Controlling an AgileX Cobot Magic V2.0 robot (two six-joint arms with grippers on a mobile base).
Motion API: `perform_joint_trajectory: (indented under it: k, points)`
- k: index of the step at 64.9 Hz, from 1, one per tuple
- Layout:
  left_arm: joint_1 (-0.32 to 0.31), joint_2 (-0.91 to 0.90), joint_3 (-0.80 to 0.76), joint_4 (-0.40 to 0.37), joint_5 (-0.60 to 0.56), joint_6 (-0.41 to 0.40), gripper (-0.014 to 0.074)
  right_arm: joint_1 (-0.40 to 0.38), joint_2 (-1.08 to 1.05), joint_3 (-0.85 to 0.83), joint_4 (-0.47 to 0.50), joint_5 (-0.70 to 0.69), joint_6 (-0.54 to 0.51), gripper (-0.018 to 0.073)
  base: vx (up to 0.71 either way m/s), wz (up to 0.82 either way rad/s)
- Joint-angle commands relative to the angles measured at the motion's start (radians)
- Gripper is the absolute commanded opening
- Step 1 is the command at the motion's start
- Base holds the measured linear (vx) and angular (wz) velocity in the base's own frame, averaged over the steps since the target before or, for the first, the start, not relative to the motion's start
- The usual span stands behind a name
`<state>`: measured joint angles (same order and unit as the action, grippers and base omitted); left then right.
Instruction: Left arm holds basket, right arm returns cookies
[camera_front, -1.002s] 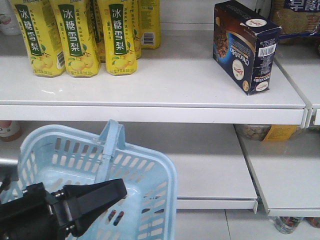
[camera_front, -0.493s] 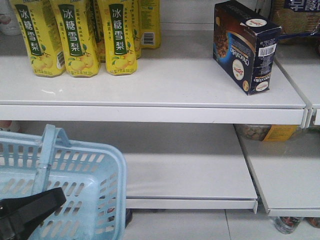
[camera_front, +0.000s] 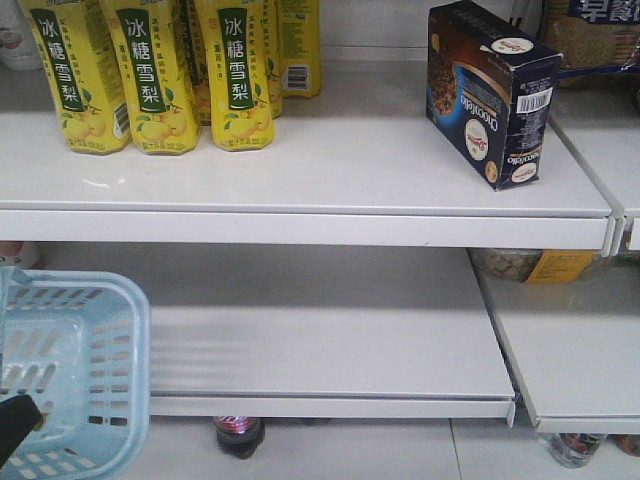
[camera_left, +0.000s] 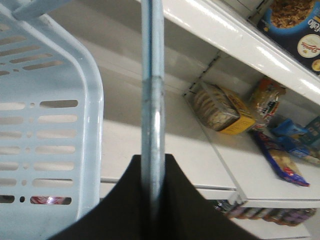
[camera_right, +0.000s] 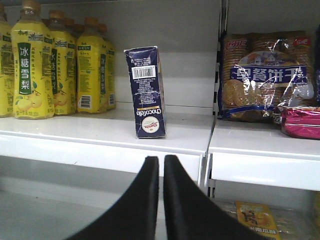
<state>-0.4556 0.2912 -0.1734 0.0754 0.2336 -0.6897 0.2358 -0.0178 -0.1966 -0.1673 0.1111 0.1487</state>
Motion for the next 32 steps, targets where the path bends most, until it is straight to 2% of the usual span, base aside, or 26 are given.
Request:
perform_joint_trajectory:
  k: [1, 18, 26, 32]
  points:
    - [0.043, -0.035, -0.028, 0.011, -0.073, 0.125, -0.0003, -0.004, 0.012, -0.025, -0.011, -0.076, -0.01, -0.0006, 0.0, 0.0]
    - [0.186, -0.146, -0.028, 0.011, 0.083, 0.361, -0.0003, -0.004, 0.012, -0.025, -0.011, -0.076, -0.01, -0.0006, 0.0, 0.0]
    - [0.254, -0.19, -0.028, 0.011, 0.122, 0.424, -0.0003, -0.004, 0.012, -0.025, -0.011, -0.076, -0.01, -0.0006, 0.0, 0.0]
    - [0.31, -0.222, -0.028, 0.009, 0.124, 0.44, -0.0003, -0.004, 0.012, -0.025, -0.011, -0.076, -0.01, -0.0006, 0.0, 0.0]
